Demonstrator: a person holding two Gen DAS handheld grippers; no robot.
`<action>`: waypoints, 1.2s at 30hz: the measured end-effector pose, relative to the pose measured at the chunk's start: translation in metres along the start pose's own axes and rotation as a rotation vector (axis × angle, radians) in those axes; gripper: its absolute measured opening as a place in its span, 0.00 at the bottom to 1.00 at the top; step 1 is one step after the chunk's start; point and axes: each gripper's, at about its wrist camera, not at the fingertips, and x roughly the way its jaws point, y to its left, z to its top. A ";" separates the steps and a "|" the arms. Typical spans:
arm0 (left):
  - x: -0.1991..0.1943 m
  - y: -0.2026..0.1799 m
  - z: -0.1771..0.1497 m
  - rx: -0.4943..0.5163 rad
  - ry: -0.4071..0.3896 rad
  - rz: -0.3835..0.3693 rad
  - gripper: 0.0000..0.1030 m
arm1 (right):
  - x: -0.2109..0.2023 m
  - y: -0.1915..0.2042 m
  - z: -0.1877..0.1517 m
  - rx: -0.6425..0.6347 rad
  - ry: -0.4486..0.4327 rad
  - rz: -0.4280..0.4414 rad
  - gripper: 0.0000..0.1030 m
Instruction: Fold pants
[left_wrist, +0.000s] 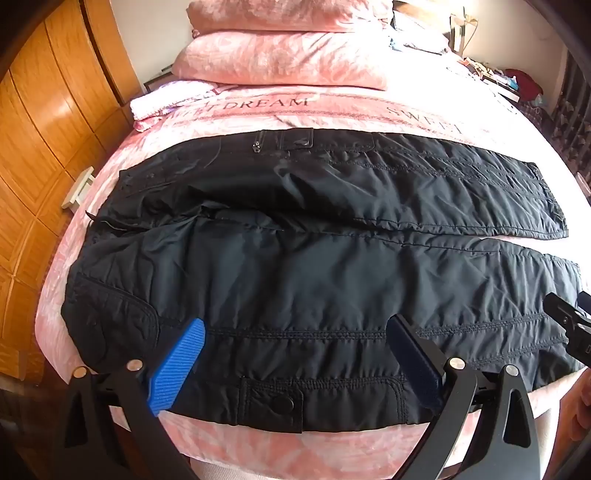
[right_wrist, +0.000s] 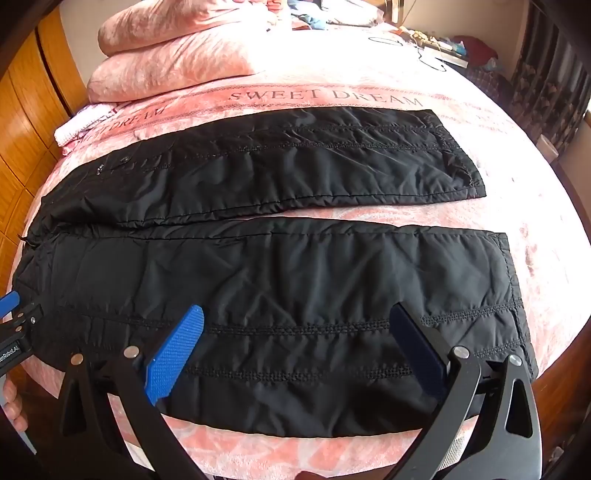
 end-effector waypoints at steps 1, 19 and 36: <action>0.000 0.000 0.000 -0.001 0.001 0.000 0.96 | 0.000 0.000 0.000 0.004 0.003 0.005 0.98; -0.001 -0.003 0.003 0.008 0.001 -0.003 0.96 | 0.002 -0.002 0.000 0.012 0.004 0.007 0.98; 0.001 -0.004 0.002 0.009 0.005 0.001 0.96 | 0.007 -0.004 -0.002 0.022 0.014 0.016 0.98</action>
